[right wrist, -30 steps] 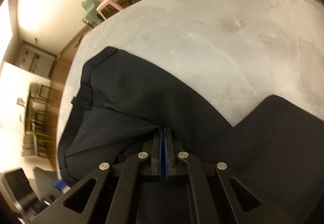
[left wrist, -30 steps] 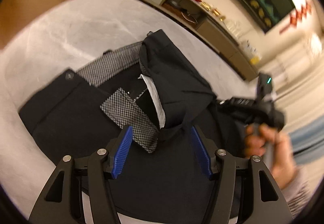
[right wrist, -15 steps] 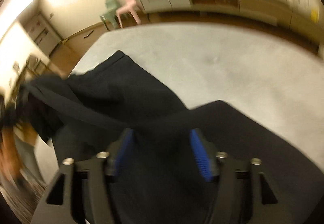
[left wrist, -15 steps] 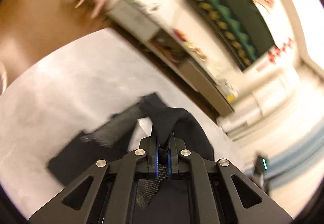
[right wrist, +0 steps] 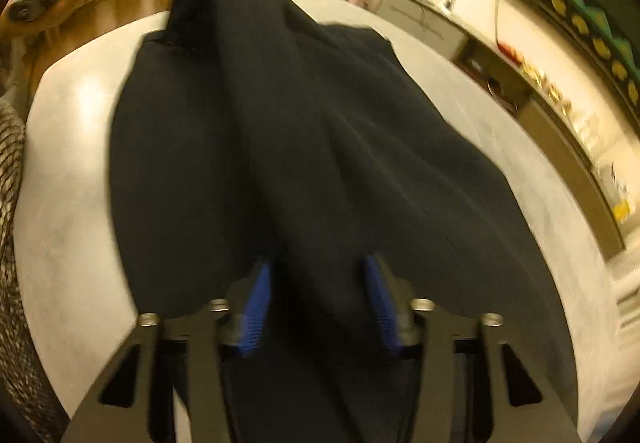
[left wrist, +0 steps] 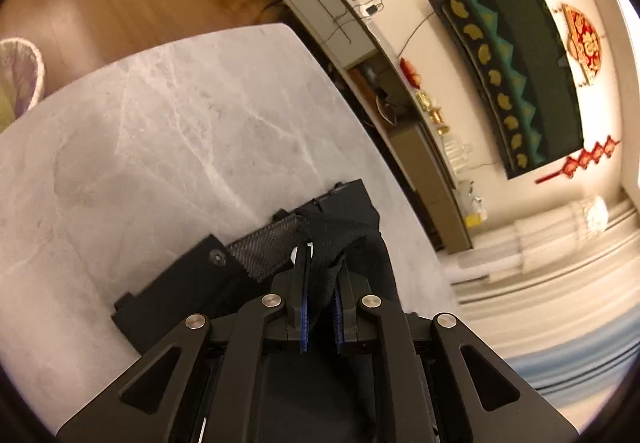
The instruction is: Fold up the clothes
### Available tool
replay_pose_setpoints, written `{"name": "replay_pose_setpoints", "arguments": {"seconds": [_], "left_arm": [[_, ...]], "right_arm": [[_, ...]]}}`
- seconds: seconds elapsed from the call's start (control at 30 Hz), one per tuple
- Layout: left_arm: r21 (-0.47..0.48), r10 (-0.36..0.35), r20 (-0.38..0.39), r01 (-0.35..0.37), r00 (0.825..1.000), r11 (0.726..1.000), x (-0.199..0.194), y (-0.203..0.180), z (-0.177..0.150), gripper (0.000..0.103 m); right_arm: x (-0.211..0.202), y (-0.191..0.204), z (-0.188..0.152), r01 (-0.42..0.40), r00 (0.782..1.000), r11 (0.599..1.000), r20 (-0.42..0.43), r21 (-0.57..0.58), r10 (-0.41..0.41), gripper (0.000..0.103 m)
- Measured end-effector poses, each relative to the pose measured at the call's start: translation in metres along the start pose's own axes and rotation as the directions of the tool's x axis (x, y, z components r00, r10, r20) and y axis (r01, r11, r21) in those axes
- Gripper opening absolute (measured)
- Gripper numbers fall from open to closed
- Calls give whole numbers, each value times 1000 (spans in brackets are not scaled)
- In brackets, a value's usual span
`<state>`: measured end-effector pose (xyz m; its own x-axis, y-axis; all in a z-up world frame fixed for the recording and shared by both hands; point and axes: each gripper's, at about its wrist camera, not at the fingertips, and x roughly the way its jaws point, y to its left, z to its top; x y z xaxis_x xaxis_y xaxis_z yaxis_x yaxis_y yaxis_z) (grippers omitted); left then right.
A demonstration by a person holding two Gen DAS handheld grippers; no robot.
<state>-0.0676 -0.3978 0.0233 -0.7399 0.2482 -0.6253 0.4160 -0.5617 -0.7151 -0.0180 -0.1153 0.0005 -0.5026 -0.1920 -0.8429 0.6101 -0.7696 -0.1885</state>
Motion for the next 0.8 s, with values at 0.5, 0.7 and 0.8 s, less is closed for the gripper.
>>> {"name": "replay_pose_setpoints", "arguments": {"seconds": [0.5, 0.7, 0.8], "left_arm": [[35, 141, 165, -149, 976, 988, -46, -5, -68, 55], [145, 145, -122, -127, 982, 981, 58, -32, -97, 55], [203, 171, -74, -153, 982, 967, 75, -44, -89, 27]], "right_arm": [[16, -84, 0, -309, 945, 797, 74, 520, 318, 18], [10, -87, -12, -379, 916, 744, 109, 551, 386, 16], [5, -80, -15, -406, 902, 734, 111, 544, 417, 16]]}}
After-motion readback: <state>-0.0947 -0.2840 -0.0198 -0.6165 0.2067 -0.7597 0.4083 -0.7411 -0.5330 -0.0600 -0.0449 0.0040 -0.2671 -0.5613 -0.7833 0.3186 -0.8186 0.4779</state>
